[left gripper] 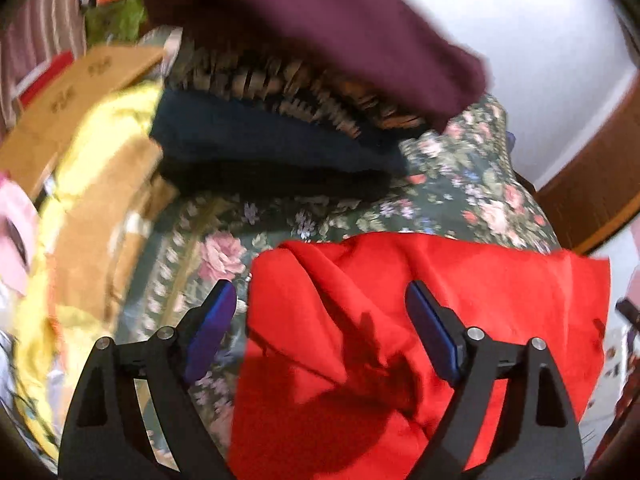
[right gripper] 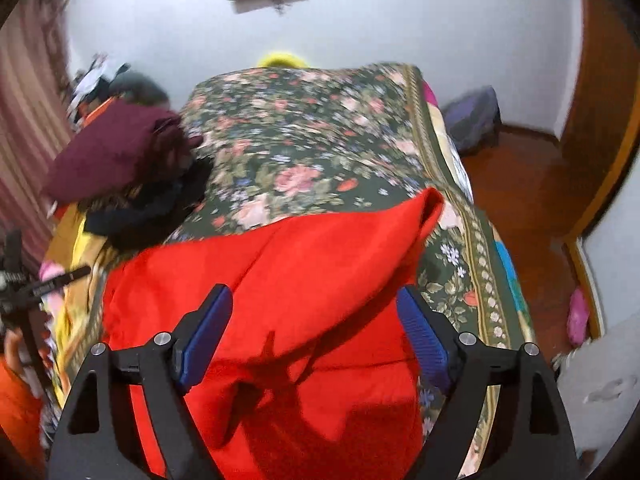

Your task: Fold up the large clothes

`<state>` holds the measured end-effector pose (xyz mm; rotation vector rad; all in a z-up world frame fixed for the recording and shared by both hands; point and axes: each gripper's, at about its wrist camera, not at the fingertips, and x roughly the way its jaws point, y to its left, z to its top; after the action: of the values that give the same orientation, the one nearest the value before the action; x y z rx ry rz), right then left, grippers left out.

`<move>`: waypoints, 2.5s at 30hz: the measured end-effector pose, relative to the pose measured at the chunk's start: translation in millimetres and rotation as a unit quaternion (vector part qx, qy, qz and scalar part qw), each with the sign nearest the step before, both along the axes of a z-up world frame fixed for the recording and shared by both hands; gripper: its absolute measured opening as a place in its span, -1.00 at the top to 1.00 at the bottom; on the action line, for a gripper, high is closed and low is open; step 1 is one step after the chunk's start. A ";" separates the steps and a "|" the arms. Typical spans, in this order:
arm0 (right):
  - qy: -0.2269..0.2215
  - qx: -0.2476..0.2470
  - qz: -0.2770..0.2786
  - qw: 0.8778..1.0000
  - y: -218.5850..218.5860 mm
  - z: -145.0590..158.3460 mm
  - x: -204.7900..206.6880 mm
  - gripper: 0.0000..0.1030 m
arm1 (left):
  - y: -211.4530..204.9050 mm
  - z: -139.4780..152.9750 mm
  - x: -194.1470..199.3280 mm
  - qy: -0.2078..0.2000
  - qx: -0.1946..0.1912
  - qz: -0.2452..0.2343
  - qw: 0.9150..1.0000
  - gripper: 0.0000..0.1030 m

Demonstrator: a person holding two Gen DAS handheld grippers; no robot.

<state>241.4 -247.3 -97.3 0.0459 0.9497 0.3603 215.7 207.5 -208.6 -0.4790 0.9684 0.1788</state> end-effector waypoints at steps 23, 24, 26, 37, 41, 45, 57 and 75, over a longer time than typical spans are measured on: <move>0.125 0.169 -0.038 0.977 -49.6 -54.1 39.5 0.64 | -1.8 -37.8 -2.0 0.011 -0.089 0.006 0.996 0.71; 0.117 0.177 -0.035 0.977 -52.3 -48.4 38.7 0.68 | -3.8 -30.2 -1.8 0.006 -0.073 0.002 0.997 0.72; 0.098 0.182 -0.024 0.978 -52.1 -34.6 39.3 0.73 | -11.8 -7.3 -3.8 -0.011 -0.033 -0.009 0.999 0.74; -0.008 0.151 0.006 0.989 -39.1 32.8 58.9 0.77 | -36.8 86.2 32.3 -0.114 0.049 -0.060 0.990 0.75; -0.012 0.151 -0.013 0.988 -47.4 28.3 76.3 0.77 | -26.2 75.1 57.9 -0.109 0.044 -0.058 0.991 0.75; 0.012 0.129 -0.028 0.991 -48.1 0.9 98.4 0.77 | -17.7 56.0 71.0 -0.097 0.041 -0.058 0.993 0.75; 0.075 0.083 -0.038 0.993 -54.7 -43.9 116.7 0.65 | -12.3 2.4 86.1 -0.017 0.045 -0.062 0.997 0.47; -0.014 0.002 -0.018 1.000 -75.7 30.0 -11.0 -0.25 | -10.8 53.3 -6.5 -0.014 0.107 -0.048 0.993 -0.56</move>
<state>230.4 -323.0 -67.3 0.0619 0.9191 0.3282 209.1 196.7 -155.4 -0.2370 0.9299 0.1871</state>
